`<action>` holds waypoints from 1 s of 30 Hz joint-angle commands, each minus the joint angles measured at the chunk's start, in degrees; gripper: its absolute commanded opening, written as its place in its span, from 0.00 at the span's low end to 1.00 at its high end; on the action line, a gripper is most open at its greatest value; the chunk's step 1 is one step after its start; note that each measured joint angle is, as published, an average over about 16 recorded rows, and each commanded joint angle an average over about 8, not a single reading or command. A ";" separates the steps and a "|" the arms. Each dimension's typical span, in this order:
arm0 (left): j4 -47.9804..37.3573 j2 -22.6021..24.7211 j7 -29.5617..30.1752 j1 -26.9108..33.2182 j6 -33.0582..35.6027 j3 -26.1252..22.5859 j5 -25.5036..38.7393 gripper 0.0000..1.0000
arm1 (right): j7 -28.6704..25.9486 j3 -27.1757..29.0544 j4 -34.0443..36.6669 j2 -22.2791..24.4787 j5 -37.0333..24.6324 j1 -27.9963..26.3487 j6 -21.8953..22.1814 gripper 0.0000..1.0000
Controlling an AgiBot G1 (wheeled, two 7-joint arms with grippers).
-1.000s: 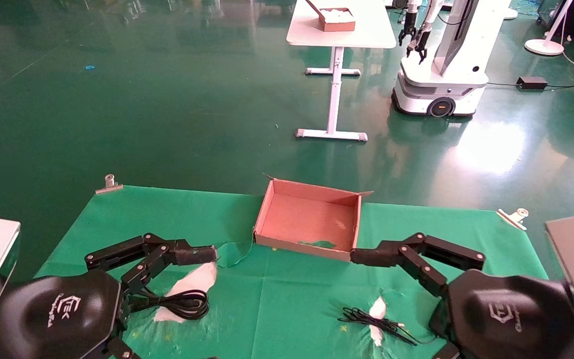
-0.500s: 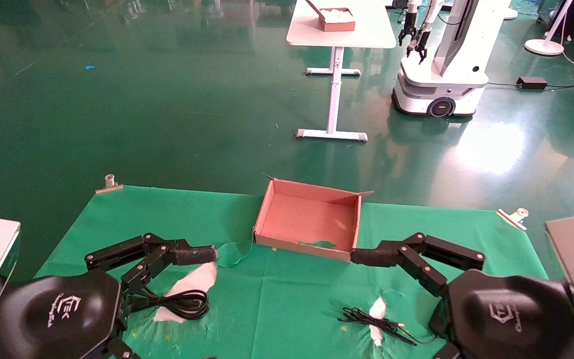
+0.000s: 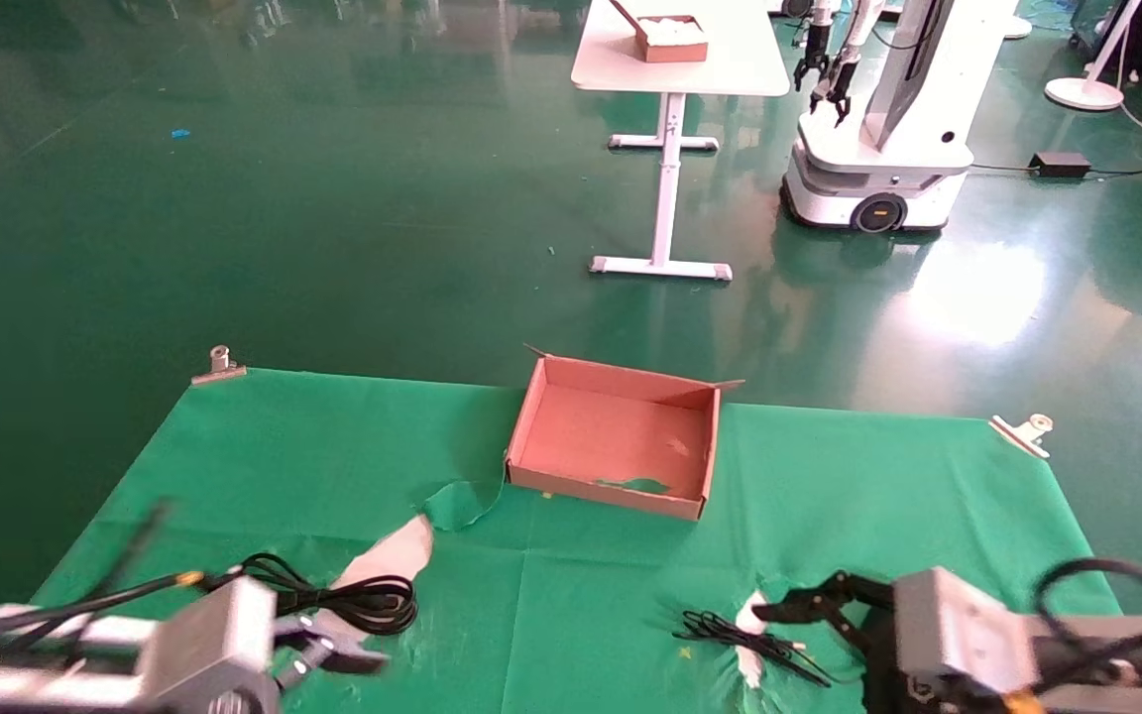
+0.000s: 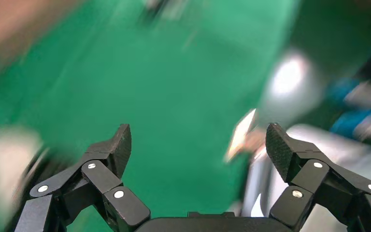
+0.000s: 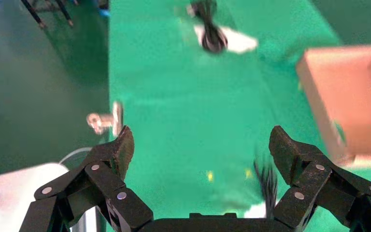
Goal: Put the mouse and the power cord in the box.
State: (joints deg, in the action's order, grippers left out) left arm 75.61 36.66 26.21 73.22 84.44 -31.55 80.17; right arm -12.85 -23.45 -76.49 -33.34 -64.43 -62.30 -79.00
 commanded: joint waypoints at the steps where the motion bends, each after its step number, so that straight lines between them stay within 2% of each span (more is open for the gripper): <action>1: 0.15 1.60 4.82 4.18 0.28 -3.79 9.80 1.00 | -1.35 -1.06 -0.25 -0.17 -3.12 -0.76 1.07 1.00; 3: 0.14 3.07 7.92 6.61 0.45 -6.11 15.32 1.00 | -2.34 -1.65 -0.38 -0.48 -4.28 -1.39 1.22 1.00; 5: 0.23 3.90 9.58 7.90 0.66 -7.49 18.18 1.00 | -2.81 -2.03 -0.46 -0.70 -4.92 -1.82 1.17 1.00; 12: 0.04 4.47 9.09 8.21 0.71 -7.85 19.76 1.00 | -2.47 -2.12 0.01 -1.01 -4.87 -2.01 0.85 1.00; 15: -0.68 5.93 9.57 8.52 -0.61 -8.98 23.13 1.00 | -2.44 -2.29 0.40 -1.32 -4.83 -2.09 0.61 1.00; 22: -7.06 14.28 12.15 10.80 -6.13 -13.41 36.91 1.00 | -2.82 -1.93 0.55 -0.75 -3.96 -2.19 0.16 1.00; 30: -17.12 22.43 8.38 13.35 -11.23 -16.73 44.07 1.00 | -2.77 -0.94 0.86 0.88 -2.69 -0.88 0.75 1.00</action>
State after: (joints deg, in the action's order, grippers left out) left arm 58.96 58.61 34.81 86.17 73.20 -48.29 124.25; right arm -15.59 -24.45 -75.59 -32.51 -67.19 -63.22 -78.34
